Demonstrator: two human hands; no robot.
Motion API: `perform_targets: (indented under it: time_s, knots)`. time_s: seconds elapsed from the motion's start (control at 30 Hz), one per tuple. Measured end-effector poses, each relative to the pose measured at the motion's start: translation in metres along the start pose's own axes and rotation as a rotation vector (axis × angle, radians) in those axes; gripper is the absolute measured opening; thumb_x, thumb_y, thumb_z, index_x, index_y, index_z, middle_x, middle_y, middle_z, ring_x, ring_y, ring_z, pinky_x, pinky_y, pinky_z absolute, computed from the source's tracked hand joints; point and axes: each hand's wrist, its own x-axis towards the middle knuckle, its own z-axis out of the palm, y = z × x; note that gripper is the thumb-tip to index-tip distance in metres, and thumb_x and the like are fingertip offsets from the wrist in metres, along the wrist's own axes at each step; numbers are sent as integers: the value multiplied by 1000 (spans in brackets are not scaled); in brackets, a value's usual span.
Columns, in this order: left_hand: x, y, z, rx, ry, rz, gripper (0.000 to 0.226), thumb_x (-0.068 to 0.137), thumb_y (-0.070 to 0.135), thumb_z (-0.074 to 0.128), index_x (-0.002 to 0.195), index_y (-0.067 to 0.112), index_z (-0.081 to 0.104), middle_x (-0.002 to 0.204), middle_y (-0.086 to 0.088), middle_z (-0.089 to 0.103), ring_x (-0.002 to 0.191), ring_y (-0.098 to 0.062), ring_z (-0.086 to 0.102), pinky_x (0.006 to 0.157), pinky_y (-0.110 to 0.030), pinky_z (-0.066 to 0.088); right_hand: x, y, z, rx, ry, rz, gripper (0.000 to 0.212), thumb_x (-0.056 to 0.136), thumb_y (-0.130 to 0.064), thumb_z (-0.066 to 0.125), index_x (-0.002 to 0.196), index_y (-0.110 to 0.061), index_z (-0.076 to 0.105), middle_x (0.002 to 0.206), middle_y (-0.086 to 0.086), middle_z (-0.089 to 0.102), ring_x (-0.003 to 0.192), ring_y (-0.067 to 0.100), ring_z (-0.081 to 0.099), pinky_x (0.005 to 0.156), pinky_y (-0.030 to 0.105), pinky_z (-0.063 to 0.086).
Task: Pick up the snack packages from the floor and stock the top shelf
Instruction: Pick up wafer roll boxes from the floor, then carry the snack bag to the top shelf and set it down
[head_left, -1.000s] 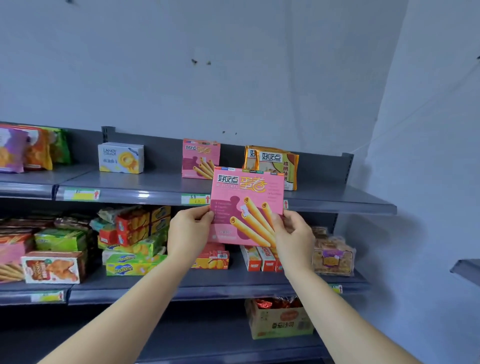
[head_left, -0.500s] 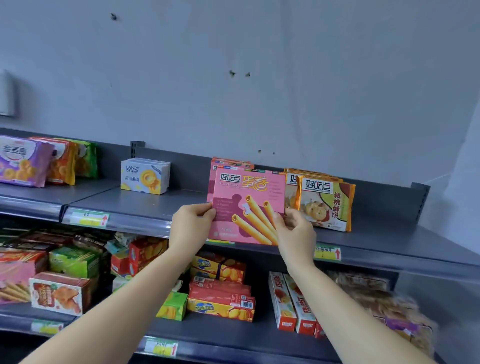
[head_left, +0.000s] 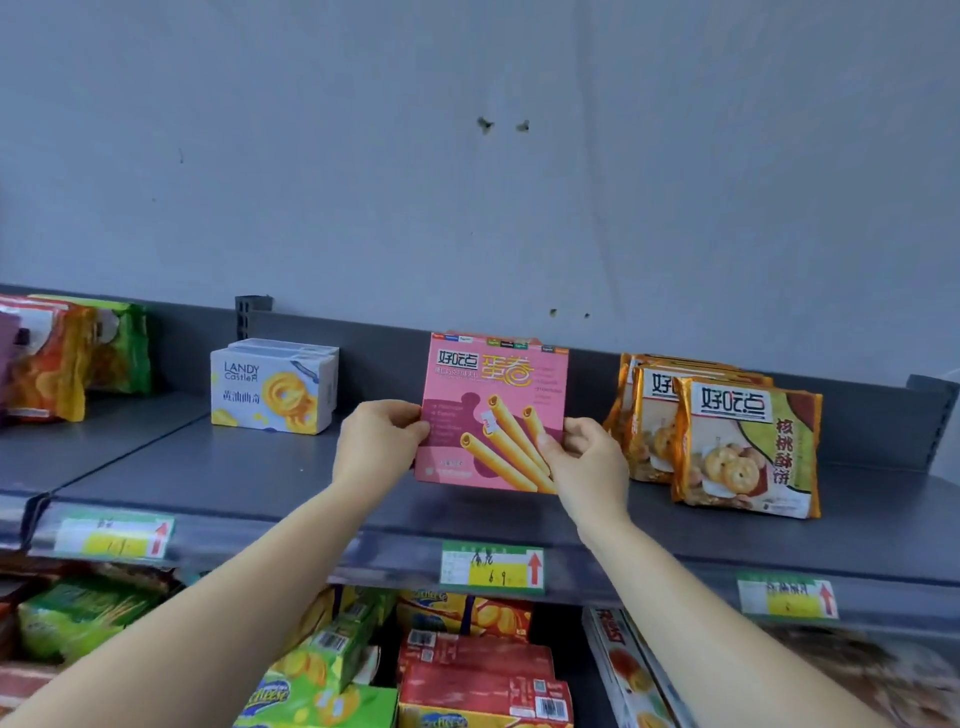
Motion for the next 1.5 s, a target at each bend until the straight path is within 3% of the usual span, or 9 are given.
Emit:
perform_targets:
  time_s: [0.1, 0.2, 0.5, 0.67, 0.8, 0.97, 1.13, 1.33, 1.5]
  knots:
    - [26, -12, 1, 17, -19, -8, 15, 86, 7, 65, 97, 13, 72, 92, -3, 73, 79, -22, 71, 76, -43, 60, 14, 6, 17, -8, -18, 18, 14, 87, -24, 68, 100, -24, 61, 96, -10, 67, 92, 9, 64, 81, 31, 54]
    - [46, -23, 3, 38, -47, -27, 16, 83, 2, 65, 95, 10, 71, 90, -4, 73, 79, -22, 71, 75, -43, 60, 25, 10, 27, -30, -42, 31, 18, 86, -20, 69, 100, -24, 59, 96, -9, 66, 92, 10, 64, 82, 31, 55]
    - [67, -32, 13, 120, -29, -11, 29, 79, 0, 65, 71, 28, 61, 85, 1, 71, 84, -23, 69, 79, -44, 58, 46, 17, 36, -106, -122, 24, 20, 86, -17, 69, 98, -22, 54, 96, -8, 65, 88, 11, 64, 76, 29, 55]
    - [63, -33, 18, 204, -24, 23, 18, 80, 6, 66, 89, 22, 63, 92, 3, 69, 90, -21, 66, 83, -42, 56, 50, 17, 34, -173, -165, 12, 20, 89, -20, 66, 105, -21, 53, 100, -8, 64, 91, 13, 63, 76, 29, 53]
    - [53, -28, 19, 344, -49, 44, 25, 81, 11, 66, 106, 16, 65, 101, 3, 69, 96, -20, 63, 86, -33, 50, 47, 16, 31, -203, -208, 12, 25, 89, -22, 64, 112, -22, 53, 106, -7, 64, 95, 14, 62, 79, 31, 52]
    - [38, -20, 21, 434, -122, 26, 23, 83, 16, 65, 106, 12, 63, 103, -3, 67, 94, -23, 60, 79, -31, 47, 37, 16, 26, -231, -283, 41, 40, 91, -24, 63, 128, -22, 47, 123, -3, 62, 109, 20, 60, 87, 35, 52]
    - [21, -14, 27, 431, -122, -27, 41, 82, 21, 70, 106, 3, 42, 108, -13, 58, 98, -31, 56, 72, -35, 41, 28, 13, 13, -282, -284, 71, 42, 92, -27, 61, 130, -18, 47, 124, 2, 62, 110, 22, 60, 84, 33, 49]
    - [-4, 6, 31, 463, 50, 287, 48, 88, 19, 62, 128, 4, 41, 128, -15, 45, 121, -35, 37, 96, -44, 37, 8, 7, -16, -379, -193, 52, 39, 93, -29, 60, 130, -18, 54, 125, 2, 62, 112, 19, 59, 85, 28, 46]
    - [-27, 35, 49, 464, -158, 562, 33, 92, 19, 56, 120, 1, 59, 122, -14, 57, 119, -34, 45, 95, -42, 38, -25, -2, -56, -547, -54, 35, 27, 93, -28, 57, 118, -22, 61, 117, -5, 65, 107, 17, 60, 83, 30, 49]
